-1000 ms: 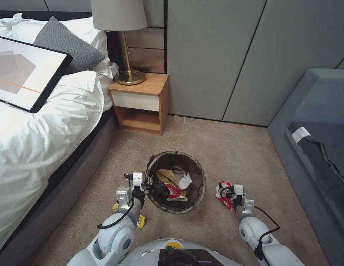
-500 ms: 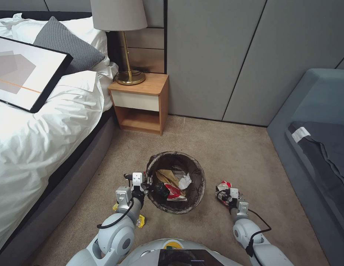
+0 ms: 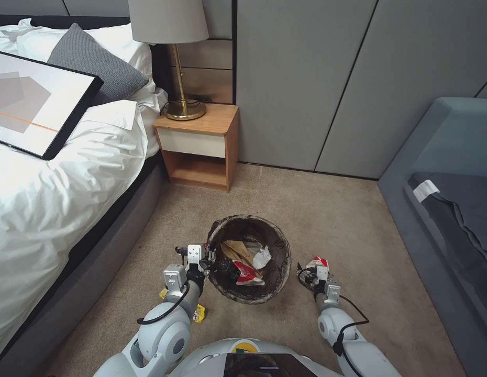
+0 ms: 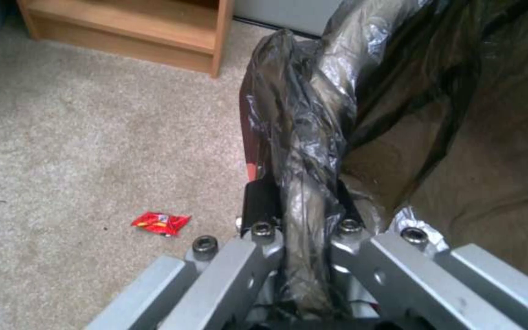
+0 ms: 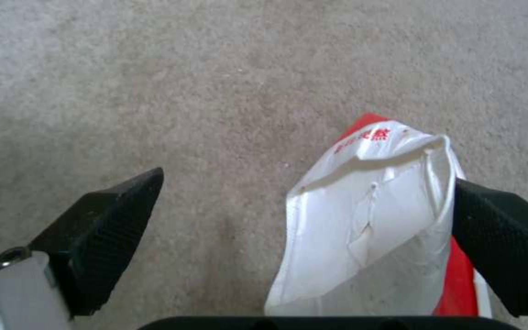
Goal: Pick up the trash bin, then pick up the garbage from the floor and place it into the trash bin.
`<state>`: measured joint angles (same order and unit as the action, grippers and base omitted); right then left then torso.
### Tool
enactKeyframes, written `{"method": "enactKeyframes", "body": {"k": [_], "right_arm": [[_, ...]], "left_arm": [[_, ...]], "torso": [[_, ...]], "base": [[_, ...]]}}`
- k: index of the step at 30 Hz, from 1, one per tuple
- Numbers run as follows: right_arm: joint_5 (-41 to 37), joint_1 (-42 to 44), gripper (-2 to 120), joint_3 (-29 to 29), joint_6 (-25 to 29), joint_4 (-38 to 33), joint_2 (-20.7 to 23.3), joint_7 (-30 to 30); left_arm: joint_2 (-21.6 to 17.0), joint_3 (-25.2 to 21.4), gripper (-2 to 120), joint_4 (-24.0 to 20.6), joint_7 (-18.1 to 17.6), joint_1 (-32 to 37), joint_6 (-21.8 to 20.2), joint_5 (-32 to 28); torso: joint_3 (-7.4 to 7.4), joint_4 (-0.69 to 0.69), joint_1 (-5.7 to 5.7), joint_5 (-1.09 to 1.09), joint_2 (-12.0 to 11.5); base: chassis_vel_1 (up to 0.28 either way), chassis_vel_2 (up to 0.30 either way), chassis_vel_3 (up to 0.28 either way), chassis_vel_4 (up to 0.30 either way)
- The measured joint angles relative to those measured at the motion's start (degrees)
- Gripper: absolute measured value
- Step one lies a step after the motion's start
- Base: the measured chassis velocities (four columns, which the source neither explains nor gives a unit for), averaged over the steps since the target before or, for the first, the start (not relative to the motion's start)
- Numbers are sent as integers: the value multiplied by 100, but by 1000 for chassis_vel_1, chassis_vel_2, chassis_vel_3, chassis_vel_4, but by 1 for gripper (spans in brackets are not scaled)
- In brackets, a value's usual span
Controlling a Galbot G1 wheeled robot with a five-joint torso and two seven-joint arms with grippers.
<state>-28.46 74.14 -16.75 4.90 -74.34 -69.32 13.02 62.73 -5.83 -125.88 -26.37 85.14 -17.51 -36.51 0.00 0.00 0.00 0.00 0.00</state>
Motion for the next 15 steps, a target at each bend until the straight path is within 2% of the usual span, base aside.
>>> {"method": "enactKeyframes", "body": {"k": [10, 13, 15], "right_arm": [[1, -72, 98, -29, 9, 204, -16, 133], [41, -92, 91, -35, 63, 241, -55, 132], [105, -110, 82, -39, 118, 249, -103, 146]], "left_arm": [[14, 1, 2, -4, 0, 3, 2, 4], [23, 8, 2, -4, 0, 5, 3, 12], [28, 12, 2, -3, 0, 6, 4, 17]], "torso": [[0, -1, 0, 0, 0], [0, -1, 0, 0, 0], [0, 0, 0, 0, 0]], "base": [[0, 0, 0, 0], [0, 0, 0, 0], [0, 0, 0, 0]]}}
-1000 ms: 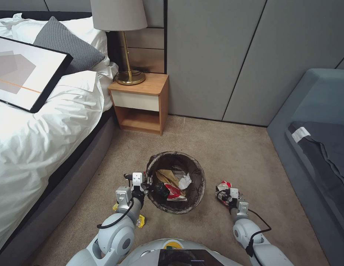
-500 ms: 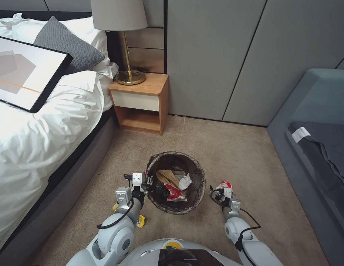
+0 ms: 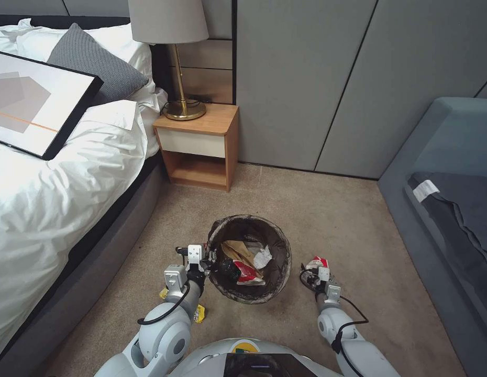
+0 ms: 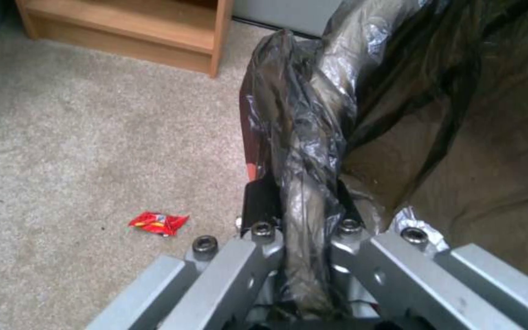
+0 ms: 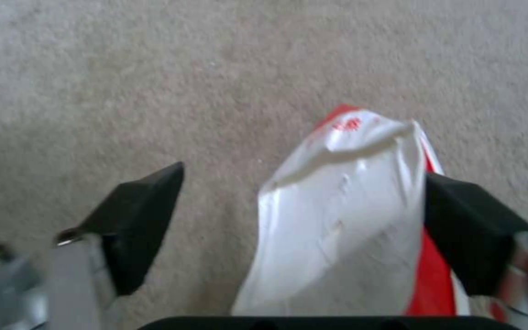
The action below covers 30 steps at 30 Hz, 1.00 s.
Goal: Pick up the trash bin, then pick up the garbage from the floor and place it into the trash bin.
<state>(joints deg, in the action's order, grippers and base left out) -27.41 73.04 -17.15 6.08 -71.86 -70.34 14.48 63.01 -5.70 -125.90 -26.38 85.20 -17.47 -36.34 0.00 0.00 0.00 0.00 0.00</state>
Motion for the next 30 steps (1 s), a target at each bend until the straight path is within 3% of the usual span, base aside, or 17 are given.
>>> {"method": "enactKeyframes", "body": {"k": [14, 16, 21, 30], "right_arm": [[160, -15, 28, -13, 129, -86, -50, 99], [163, -15, 27, -14, 129, -86, -50, 104], [179, -19, 4, -22, 127, -88, -33, 148], [206, -41, 0, -26, 115, -80, -3, 208]], "left_arm": [[5, 4, 2, 41, -1, -31, 7, 3], [6, 5, 2, 41, -1, -32, 7, 2], [8, 12, 2, 57, -2, -55, 8, -13], [9, 16, 2, 83, -5, -66, 17, -30]], "torso": [[0, 0, 0, 0, 0], [0, 0, 0, 0, 0], [0, 0, 0, 0, 0], [0, 0, 0, 0, 0]], "base": [[0, 0, 0, 0], [0, 0, 0, 0], [0, 0, 0, 0], [0, 0, 0, 0]]}}
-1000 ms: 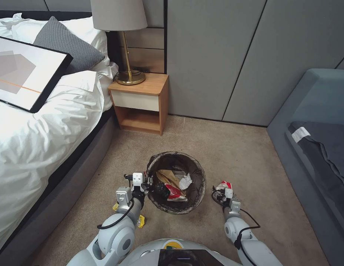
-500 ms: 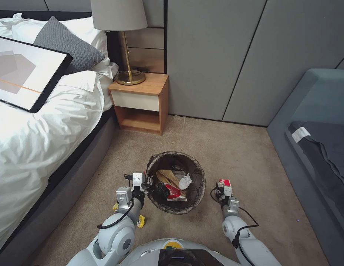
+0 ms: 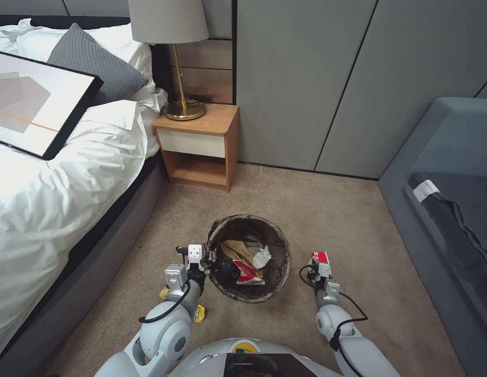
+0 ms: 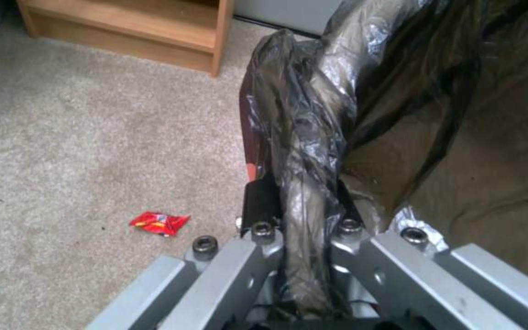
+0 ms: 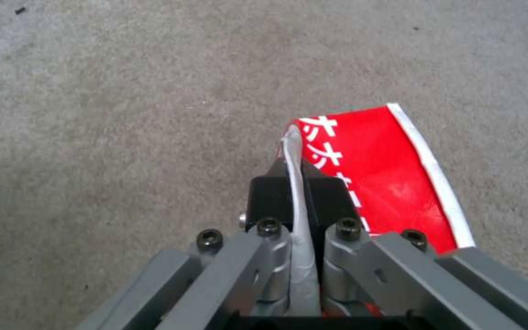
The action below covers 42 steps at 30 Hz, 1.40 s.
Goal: Pick up the trash bin, then pick up the garbage from the floor and place it into the trash bin.
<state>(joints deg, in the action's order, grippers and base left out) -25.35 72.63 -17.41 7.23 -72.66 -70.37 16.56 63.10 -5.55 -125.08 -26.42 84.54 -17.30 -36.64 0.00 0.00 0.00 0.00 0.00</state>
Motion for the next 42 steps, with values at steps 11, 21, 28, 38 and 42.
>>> {"method": "enactKeyframes", "body": {"k": [11, 21, 28, 38, 42], "right_arm": [[77, 189, 0, -234, -48, -661, 198, 221], [241, 390, 0, -776, 27, -2588, 806, 596], [232, 384, 0, -954, 26, -3763, 1209, 685], [-268, 552, 0, -901, 46, -5751, 2131, 108], [-374, 629, 0, -829, 212, -6036, 2386, -272]], "left_arm": [[-51, 6, 2, -52, -7, 7, -1, -43], [-59, 116, 2, -70, -10, 61, -17, -28], [-61, 133, 2, -71, -11, 75, -29, -7], [-40, 215, 2, -11, -16, 25, -69, 29], [-24, 235, 2, 5, -19, 4, -84, 38]], "torso": [[0, 0, 0, -2, 0], [0, 0, 0, 0, 0], [1, 0, 0, 0, 0], [1, 0, 0, 0, 0], [1, 0, 0, 0, 0]], "base": [[0, 0, 0, 0], [0, 0, 0, 0], [0, 0, 0, 0], [0, 0, 0, 0], [0, 0, 0, 0]]}}
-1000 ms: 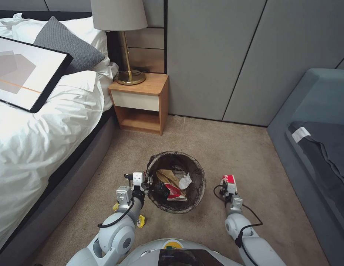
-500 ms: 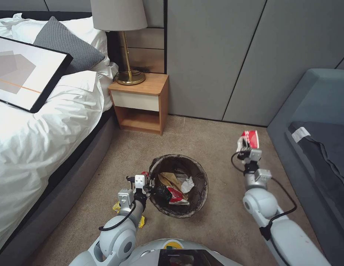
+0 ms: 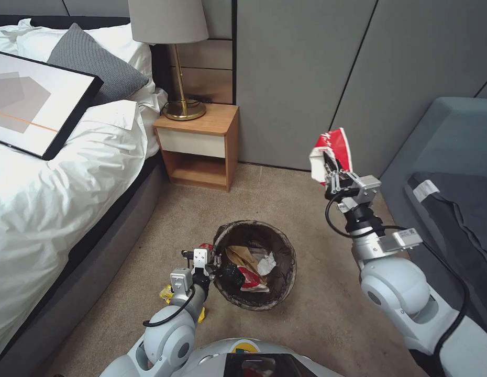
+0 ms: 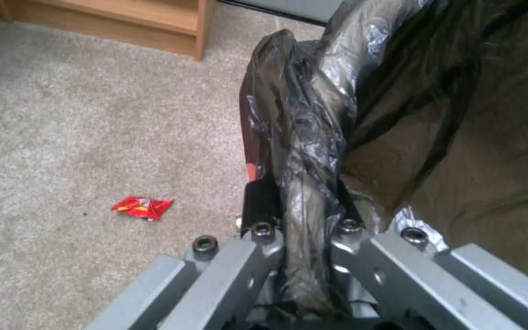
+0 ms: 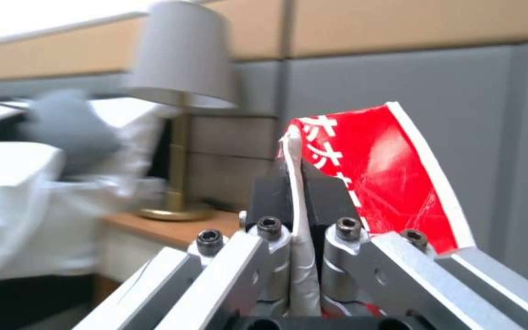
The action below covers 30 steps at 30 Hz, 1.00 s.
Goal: Pick up the trash bin, then pick up the garbage from the floor and place it into the trash bin.
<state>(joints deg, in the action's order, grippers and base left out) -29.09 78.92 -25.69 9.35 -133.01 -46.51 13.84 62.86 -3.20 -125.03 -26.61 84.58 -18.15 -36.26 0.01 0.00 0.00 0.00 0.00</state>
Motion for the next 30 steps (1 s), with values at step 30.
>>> {"method": "enactKeyframes", "body": {"k": [30], "right_arm": [[126, 539, 0, 1844, 638, 109, 1264, -1767]], "left_arm": [[44, 13, 2, -16, -23, -70, -58, 17]], "torso": [[-1, 0, 0, 0, 0]], "base": [[0, 0, 0, 0]]}}
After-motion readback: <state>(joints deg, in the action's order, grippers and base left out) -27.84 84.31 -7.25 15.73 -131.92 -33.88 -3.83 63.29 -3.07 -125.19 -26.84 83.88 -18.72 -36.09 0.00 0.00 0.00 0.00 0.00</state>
